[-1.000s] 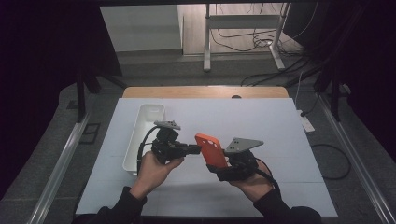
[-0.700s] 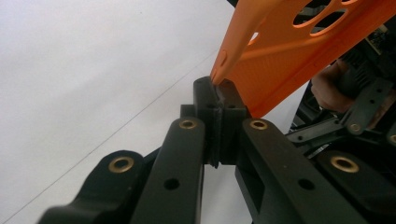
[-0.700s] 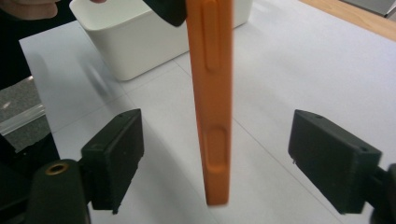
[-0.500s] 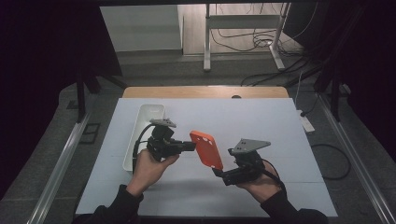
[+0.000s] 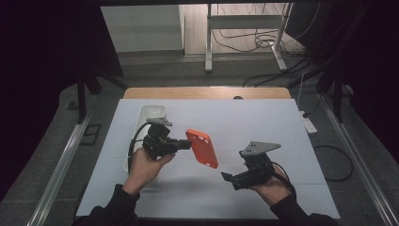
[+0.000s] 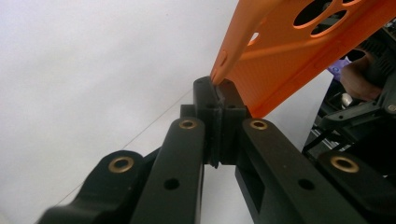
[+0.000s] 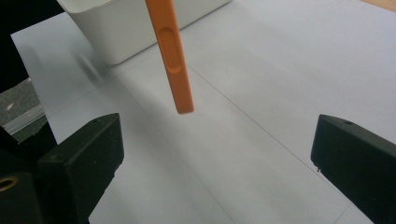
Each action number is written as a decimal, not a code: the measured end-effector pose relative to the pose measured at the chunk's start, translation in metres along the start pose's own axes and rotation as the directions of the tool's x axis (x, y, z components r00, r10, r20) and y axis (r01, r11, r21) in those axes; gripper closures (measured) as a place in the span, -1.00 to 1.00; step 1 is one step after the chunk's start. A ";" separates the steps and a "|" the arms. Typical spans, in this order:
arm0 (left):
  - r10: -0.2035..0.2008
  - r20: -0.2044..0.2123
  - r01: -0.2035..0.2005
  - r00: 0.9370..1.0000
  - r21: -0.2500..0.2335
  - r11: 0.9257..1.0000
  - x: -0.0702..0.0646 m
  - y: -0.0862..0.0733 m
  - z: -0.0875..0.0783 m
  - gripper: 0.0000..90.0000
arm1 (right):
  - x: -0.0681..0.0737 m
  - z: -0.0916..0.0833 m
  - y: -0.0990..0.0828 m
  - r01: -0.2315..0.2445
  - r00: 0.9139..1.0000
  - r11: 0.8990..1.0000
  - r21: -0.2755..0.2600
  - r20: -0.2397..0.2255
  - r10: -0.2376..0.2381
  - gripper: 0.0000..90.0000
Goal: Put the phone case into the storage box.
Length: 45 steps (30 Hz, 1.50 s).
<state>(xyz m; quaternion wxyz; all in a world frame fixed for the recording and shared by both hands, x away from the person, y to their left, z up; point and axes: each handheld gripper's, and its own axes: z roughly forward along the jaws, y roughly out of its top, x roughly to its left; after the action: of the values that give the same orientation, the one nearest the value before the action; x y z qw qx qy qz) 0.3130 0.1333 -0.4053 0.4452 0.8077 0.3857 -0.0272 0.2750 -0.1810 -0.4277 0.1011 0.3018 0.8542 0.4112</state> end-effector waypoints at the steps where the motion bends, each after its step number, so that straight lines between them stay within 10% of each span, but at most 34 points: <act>1: 0.000 0.000 0.000 1.000 0.000 1.000 0.000 0.000 0.000 0.98 | 0.000 0.000 0.000 0.000 1.000 1.000 0.000 0.000 0.000 -0.95; 45: -0.028 -0.129 0.025 0.991 -0.024 0.999 0.037 0.013 -0.045 0.98 | -0.023 -0.048 -0.045 -0.059 0.991 0.998 0.001 0.123 0.059 -1.00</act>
<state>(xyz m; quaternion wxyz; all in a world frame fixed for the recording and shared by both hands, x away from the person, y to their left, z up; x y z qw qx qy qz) 0.3339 0.1854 -0.3834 0.4278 0.7975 0.4248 0.0237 0.2534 -0.2466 -0.4333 0.1407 0.3520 0.8379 0.3926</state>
